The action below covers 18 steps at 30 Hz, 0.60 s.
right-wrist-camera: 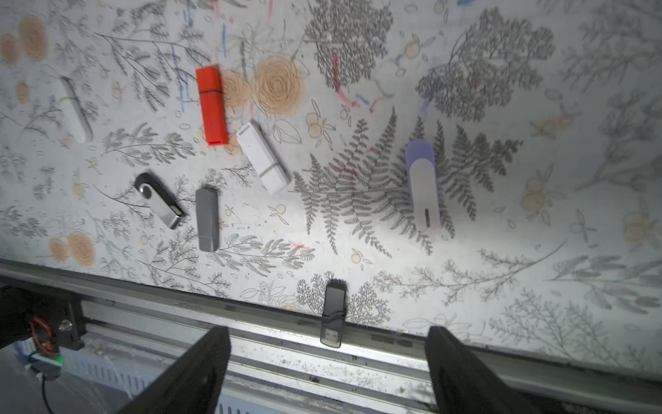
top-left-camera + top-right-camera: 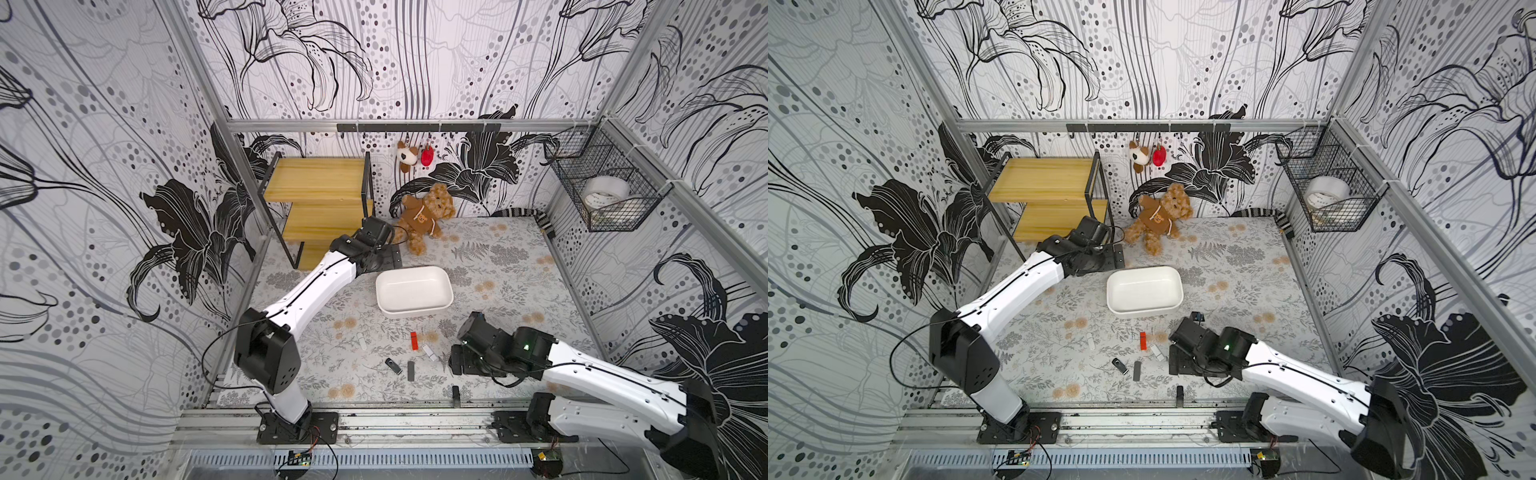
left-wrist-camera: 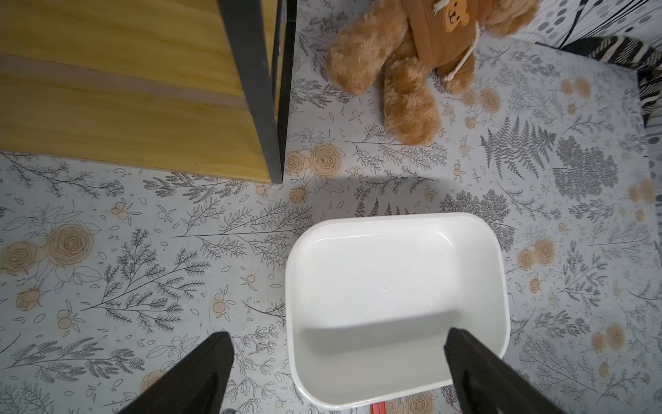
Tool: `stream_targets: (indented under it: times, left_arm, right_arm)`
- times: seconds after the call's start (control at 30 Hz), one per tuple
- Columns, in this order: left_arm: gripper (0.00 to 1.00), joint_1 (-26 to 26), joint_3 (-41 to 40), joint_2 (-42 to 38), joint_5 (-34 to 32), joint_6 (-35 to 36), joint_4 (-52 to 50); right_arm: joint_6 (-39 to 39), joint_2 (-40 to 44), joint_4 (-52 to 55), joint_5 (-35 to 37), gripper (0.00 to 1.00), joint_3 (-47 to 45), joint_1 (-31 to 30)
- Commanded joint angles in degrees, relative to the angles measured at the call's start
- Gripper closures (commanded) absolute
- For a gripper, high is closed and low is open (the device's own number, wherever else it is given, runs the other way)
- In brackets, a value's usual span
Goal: Put the usb flash drive into the storage box
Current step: Pick up the USB flash from the center of the board.
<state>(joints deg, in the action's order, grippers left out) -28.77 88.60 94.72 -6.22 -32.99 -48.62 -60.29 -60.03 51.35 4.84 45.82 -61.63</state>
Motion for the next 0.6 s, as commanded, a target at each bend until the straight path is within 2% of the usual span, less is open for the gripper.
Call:
stream_targets:
  times: [0.0,0.2,0.33,0.4,0.53,0.57]
  left_arm:
    - [0.02,0.11,-7.82,-5.1,-0.51,-2.1,-0.27]
    - [0.02,0.08,-13.87,-9.89,-0.29,-3.04,0.26]
    - [0.02,0.09,-15.52,-11.0,-0.18,-3.18,0.06]
    - [0.02,0.12,-16.11,-11.3,-0.26,-3.44,-0.22]
    - [0.02,0.12,-17.36,-11.9,-1.12,-3.9,-1.28]
    - [0.02,0.12,-21.63,-13.72,-0.4,-4.87,-0.73]
  right_arm:
    - [-14.3,-3.76,1.01,3.7,0.14,-0.05,-8.88]
    - [-18.72,-6.9,-1.54,3.34,0.16,-0.86,-12.94]
    - [-19.82,-8.28,-4.55,2.78,0.26,-2.22,-13.52]
    - [-20.43,-9.1,-4.57,3.14,0.35,-2.32,-13.52]
    - [-20.23,-10.9,-4.76,3.11,0.35,-2.33,-13.59]
    - [-20.65,-12.23,-6.61,4.09,0.36,-5.1,-13.52]
